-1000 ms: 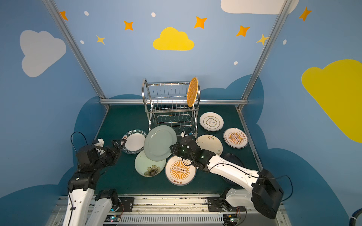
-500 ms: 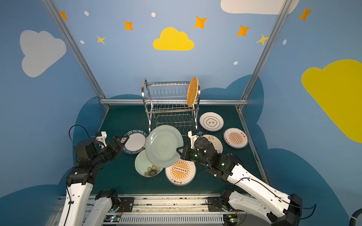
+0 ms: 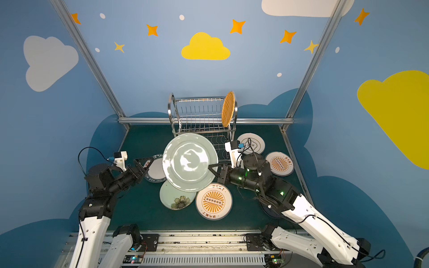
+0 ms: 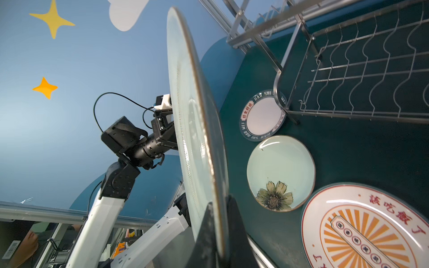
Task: Load plates into a dish rack
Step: Place the plate on the dish rack.
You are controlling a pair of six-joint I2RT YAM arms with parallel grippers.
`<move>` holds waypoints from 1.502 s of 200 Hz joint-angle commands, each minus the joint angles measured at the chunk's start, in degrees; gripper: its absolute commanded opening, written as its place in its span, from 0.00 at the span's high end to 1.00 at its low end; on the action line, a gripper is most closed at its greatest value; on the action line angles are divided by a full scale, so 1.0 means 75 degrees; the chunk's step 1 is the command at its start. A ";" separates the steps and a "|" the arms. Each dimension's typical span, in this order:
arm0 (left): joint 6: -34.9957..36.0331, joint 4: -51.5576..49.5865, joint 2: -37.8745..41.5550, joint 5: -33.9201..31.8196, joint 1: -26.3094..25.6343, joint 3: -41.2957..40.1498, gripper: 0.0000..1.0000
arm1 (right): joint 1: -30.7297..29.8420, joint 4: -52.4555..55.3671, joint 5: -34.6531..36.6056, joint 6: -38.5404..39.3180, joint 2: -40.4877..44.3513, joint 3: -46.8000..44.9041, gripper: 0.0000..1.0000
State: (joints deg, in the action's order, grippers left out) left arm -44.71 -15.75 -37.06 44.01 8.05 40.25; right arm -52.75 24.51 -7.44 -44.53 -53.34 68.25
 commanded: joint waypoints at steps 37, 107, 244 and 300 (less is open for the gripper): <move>0.0357 0.0992 0.0172 0.0680 -0.0748 0.0221 0.00 | 0.0606 -0.0756 0.0536 0.0911 -0.1159 0.2162 1.00; 0.0763 0.0867 0.0764 0.0952 -0.1029 -0.0119 0.00 | 0.1225 0.0270 0.2783 0.2376 -0.3050 0.4766 1.00; 0.0673 0.0922 0.0995 0.0952 -0.0828 -0.0253 0.00 | 0.1503 0.0985 0.6660 0.5128 -0.5887 0.8438 1.00; 0.0663 0.0928 0.0927 0.0949 -0.0785 -0.0246 0.00 | 0.1505 0.0828 0.7290 0.5737 -0.6520 0.8936 1.00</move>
State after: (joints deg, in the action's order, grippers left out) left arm -40.49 -10.00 -29.93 50.52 1.72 38.72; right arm -41.67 38.79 42.68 -3.66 -102.48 131.96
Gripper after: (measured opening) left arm 0.998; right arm 0.061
